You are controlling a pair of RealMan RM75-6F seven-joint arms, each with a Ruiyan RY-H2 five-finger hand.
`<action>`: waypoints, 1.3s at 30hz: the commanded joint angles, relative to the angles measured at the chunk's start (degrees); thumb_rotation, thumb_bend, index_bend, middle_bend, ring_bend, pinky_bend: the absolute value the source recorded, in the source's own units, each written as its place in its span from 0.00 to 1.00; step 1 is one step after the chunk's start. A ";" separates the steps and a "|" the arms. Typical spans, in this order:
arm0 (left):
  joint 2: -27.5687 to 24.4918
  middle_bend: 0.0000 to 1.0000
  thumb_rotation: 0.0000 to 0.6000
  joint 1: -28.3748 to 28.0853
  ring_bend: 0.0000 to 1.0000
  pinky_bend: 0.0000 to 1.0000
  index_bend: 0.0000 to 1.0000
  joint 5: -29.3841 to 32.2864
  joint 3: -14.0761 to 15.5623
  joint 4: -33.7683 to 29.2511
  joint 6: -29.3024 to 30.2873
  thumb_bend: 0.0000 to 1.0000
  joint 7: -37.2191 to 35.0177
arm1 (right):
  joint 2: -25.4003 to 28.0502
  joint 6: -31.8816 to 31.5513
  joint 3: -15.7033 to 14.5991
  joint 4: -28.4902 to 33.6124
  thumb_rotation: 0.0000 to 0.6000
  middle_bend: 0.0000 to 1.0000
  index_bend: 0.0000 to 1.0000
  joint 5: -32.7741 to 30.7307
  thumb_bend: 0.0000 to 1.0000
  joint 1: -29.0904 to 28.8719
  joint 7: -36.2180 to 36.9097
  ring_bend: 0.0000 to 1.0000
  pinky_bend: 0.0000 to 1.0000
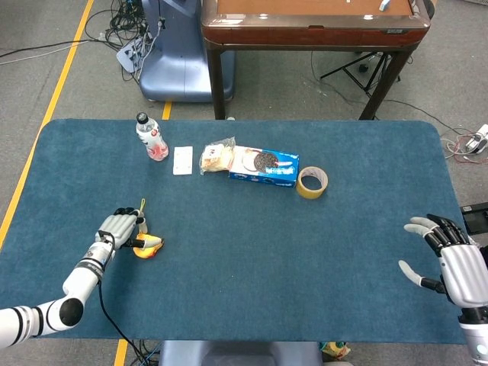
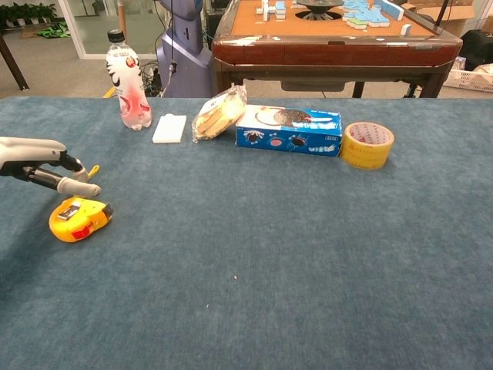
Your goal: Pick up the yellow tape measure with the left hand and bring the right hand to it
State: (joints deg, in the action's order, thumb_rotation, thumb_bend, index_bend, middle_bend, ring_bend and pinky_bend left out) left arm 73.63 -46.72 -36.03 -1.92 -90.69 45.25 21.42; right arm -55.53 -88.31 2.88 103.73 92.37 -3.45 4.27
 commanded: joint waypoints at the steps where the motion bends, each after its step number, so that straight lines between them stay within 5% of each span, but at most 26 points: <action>1: -0.76 0.14 0.36 0.60 0.00 0.00 0.42 -0.44 0.35 -0.82 0.82 0.08 -0.40 | -0.01 0.03 0.01 0.16 1.00 0.24 0.30 0.11 0.31 -0.08 -0.18 0.15 0.14; 6: -1.91 0.14 0.39 2.25 0.00 0.00 0.40 -2.67 0.52 -2.18 2.70 0.08 -1.90 | -0.04 0.03 0.02 0.38 1.00 0.24 0.30 0.20 0.31 -0.14 -0.50 0.15 0.14; 8: -2.19 0.14 0.59 2.95 0.00 0.00 0.36 -5.12 0.79 -2.23 2.71 0.08 -2.81 | -0.10 0.07 0.03 0.44 1.00 0.24 0.30 0.27 0.31 -0.21 -0.53 0.15 0.14; 9: -2.27 0.14 0.77 3.32 0.00 0.00 0.33 -6.34 0.89 -2.16 2.73 0.08 -3.34 | -0.11 0.10 0.01 0.45 1.00 0.24 0.30 0.31 0.31 -0.24 -0.55 0.15 0.14; 12: -2.94 0.14 1.00 4.40 0.00 0.00 0.26 -11.07 0.92 -2.12 1.59 0.08 -6.29 | -0.06 0.28 0.00 0.62 1.00 0.24 0.30 0.36 0.31 -0.35 -0.81 0.15 0.14; 22: -2.86 0.14 1.00 5.92 0.00 0.00 0.18 -20.17 1.41 -0.76 0.39 0.08 -10.01 | -0.22 0.52 -0.12 0.92 1.00 0.24 0.30 0.31 0.31 -0.45 -1.36 0.15 0.14; 39: 1.49 0.14 1.00 7.43 0.02 0.00 0.23 -22.08 2.78 2.38 4.18 0.08 -3.46 | 0.27 -0.06 -0.42 1.38 1.00 0.24 0.30 0.58 0.31 -0.01 -1.56 0.15 0.14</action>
State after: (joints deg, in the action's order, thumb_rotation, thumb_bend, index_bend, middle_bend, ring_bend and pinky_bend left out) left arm 74.84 -39.42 -58.14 0.92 -88.48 49.20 17.74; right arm -55.25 -88.36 2.45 105.12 92.96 -3.47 2.71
